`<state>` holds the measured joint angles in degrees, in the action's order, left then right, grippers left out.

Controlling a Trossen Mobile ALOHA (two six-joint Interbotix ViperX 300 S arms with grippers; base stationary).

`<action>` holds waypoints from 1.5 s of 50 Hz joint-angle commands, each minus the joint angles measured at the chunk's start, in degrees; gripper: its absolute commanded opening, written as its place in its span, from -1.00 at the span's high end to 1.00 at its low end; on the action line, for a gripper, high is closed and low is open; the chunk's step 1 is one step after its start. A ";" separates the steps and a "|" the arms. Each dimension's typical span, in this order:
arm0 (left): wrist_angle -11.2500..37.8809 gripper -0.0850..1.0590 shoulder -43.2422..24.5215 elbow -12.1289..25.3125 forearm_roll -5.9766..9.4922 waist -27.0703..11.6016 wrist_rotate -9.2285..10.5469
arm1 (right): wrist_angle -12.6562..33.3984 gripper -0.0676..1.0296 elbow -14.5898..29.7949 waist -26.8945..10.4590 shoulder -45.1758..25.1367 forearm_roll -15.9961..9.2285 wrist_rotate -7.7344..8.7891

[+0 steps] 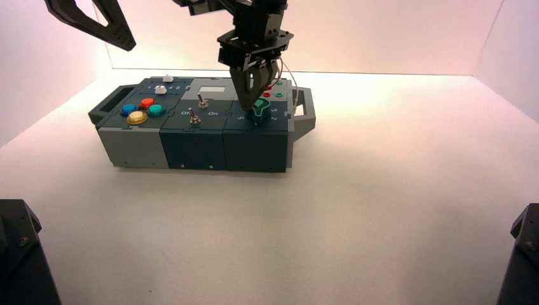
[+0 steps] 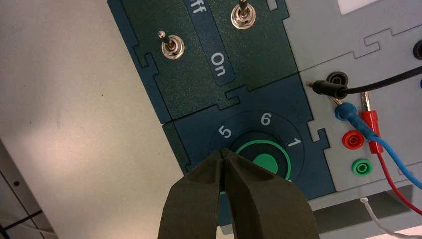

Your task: Turn the knob to position 4.

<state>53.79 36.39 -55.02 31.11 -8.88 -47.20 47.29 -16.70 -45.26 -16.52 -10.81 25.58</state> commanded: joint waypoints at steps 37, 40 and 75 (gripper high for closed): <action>0.62 0.91 0.18 0.62 0.79 -0.09 0.00 | -0.09 0.92 -6.94 0.00 12.04 1.23 0.18; 0.62 0.91 0.09 0.53 0.79 -0.18 0.00 | -0.09 0.92 -8.61 0.18 13.71 1.49 0.18; -1.23 0.91 -0.53 2.02 0.79 -0.09 2.46 | -0.88 0.92 -19.34 6.06 26.72 1.41 0.09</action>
<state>52.91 35.51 -55.11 31.55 -8.88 -45.35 46.32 -36.21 -39.38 8.35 -9.23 25.58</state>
